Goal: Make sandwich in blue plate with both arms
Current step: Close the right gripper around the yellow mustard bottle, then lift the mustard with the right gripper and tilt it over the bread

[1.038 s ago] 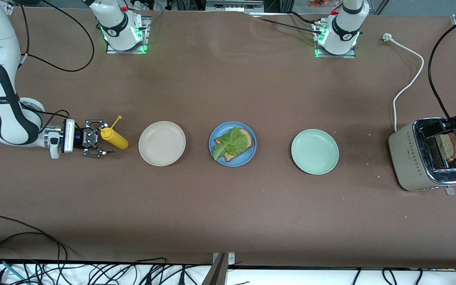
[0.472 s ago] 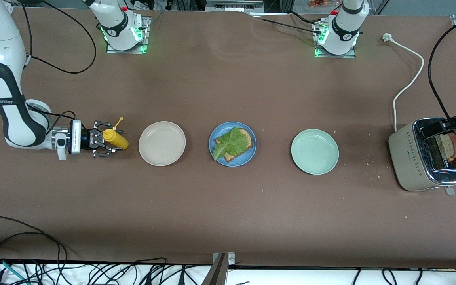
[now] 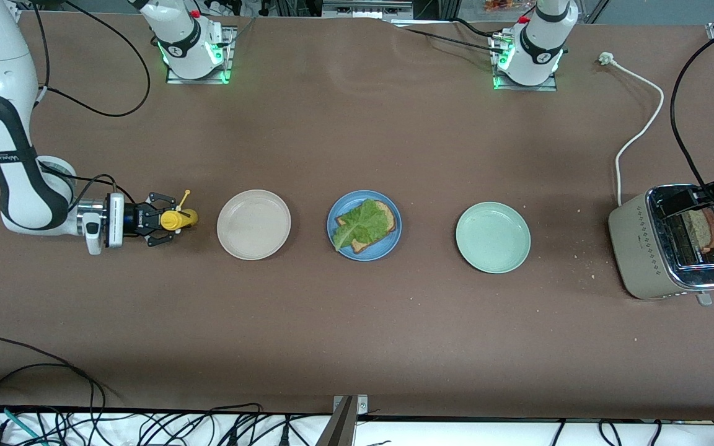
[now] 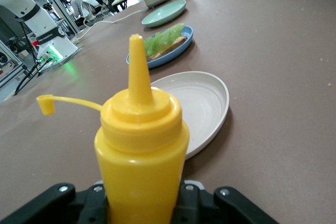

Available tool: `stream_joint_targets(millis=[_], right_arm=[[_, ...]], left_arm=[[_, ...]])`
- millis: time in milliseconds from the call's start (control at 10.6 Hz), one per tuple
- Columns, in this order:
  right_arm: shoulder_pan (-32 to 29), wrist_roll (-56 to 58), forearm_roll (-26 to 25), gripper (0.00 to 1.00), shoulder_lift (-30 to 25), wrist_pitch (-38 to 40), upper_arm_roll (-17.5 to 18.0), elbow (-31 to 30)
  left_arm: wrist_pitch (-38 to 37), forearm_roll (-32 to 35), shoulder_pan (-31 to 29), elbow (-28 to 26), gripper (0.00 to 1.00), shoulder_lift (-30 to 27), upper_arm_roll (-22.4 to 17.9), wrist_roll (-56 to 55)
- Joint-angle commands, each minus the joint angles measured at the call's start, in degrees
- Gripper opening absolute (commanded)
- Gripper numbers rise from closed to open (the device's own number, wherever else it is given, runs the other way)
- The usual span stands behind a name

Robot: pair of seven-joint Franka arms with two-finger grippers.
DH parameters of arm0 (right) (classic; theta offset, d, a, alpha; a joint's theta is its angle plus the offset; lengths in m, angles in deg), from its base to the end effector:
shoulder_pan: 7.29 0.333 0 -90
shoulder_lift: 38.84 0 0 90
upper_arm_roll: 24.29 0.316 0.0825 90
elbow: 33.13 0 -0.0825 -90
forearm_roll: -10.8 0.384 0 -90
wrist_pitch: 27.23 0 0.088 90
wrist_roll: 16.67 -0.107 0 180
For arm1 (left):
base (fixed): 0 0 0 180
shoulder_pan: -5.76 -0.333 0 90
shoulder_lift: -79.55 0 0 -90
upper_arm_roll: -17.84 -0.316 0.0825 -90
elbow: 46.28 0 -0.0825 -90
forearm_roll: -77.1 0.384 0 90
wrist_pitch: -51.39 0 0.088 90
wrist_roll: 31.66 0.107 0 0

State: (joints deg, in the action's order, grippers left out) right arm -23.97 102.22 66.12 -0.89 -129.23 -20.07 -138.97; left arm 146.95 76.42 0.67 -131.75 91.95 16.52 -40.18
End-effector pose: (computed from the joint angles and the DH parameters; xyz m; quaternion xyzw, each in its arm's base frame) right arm 0.5800 -0.0564 0.1581 -0.6901 -0.5038 -0.2437 0.4589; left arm 0.6201 0.0671 0.5426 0.9913 0.1304 -0.0202 0.0030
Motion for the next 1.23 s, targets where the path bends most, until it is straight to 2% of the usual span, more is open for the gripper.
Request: stream_joint_targets(millis=[0, 94, 189, 378, 472, 755, 1133], right_arm=[[3.7, -21.2, -10.6, 0.0, -3.3, 2.8, 0.2, 6.3], [5.1, -29.7, -15.2, 0.0, -3.3, 4.2, 1.0, 10.0], [5.9, -37.9, -18.6, 0.0, -3.3, 4.8, 3.2, 13.5], [10.6, -52.6, -31.4, 0.0, -2.6, 5.1, 7.2, 22.9], [14.8, -59.6, -37.3, 0.0, -2.1, 5.1, 7.3, 25.7], [26.2, -71.9, -50.4, 0.0, -2.1, 5.1, 7.3, 30.4], [41.0, -87.0, -73.5, 0.0, -1.2, 5.2, 7.2, 31.1]], left_arm=[[-0.6, 1.3, 0.0, 0.0, 1.0, -0.4, 0.2, 1.0], [-0.6, 1.3, 0.0, 0.0, 1.0, -0.4, 0.2, 1.0], [-0.5, 1.3, 0.0, 0.0, 1.0, -0.4, 0.2, 1.0], [-0.6, 1.3, 0.0, 0.0, 1.0, -0.3, 0.2, 1.0], [-0.5, 1.4, 0.0, 0.0, 1.0, -0.3, 0.2, 1.1], [-0.5, 1.4, -0.2, 0.0, 1.0, 0.1, 0.2, 1.1], [-0.5, 1.4, -0.8, 0.2, 1.0, 0.2, 0.0, 3.0]])
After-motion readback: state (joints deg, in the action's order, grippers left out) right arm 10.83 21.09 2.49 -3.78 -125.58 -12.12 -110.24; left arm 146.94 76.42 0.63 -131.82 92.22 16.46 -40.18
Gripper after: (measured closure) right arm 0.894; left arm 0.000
